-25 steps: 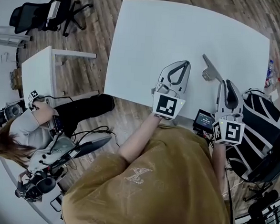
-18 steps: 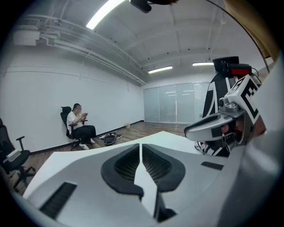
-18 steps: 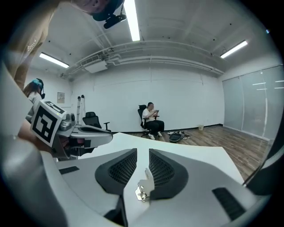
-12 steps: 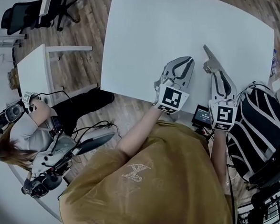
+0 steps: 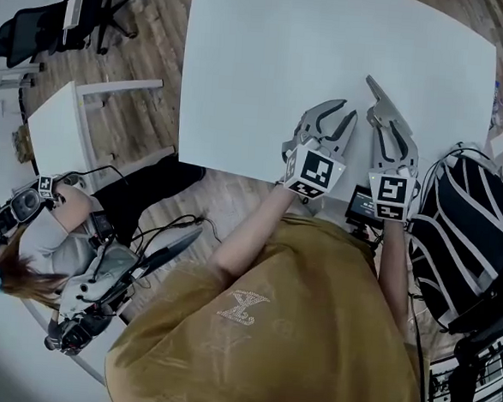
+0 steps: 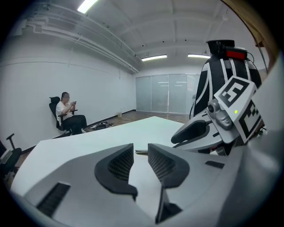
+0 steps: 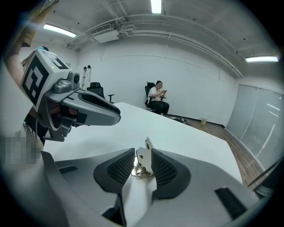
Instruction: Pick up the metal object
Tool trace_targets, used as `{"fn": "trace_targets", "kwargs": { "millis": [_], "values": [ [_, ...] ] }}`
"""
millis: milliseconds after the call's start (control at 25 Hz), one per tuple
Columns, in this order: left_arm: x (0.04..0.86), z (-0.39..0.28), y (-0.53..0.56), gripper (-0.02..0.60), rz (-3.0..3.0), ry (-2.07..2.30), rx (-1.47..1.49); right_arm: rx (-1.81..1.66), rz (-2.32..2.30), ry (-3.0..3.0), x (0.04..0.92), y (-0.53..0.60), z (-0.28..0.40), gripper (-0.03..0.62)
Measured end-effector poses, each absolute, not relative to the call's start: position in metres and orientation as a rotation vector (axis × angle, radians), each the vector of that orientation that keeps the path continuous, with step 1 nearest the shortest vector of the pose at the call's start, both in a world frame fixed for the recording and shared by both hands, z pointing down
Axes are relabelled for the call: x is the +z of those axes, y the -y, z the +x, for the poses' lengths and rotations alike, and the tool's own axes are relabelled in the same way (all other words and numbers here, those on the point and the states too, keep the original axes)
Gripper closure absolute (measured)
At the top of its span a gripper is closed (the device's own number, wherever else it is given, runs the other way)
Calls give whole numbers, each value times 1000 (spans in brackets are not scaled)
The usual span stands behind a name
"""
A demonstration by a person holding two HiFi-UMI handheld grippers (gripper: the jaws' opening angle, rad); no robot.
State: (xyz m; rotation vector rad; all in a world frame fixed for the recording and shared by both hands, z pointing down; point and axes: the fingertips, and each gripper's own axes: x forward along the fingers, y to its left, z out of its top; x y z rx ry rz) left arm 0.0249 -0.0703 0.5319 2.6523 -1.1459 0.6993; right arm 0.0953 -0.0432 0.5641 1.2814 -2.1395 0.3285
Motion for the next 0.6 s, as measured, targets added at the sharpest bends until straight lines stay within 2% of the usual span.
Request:
{"fn": "trace_targets", "kwargs": {
  "millis": [600],
  "values": [
    [554, 20, 69, 492, 2602, 1108, 712, 172, 1220, 1979, 595, 49, 100, 496]
  ]
}}
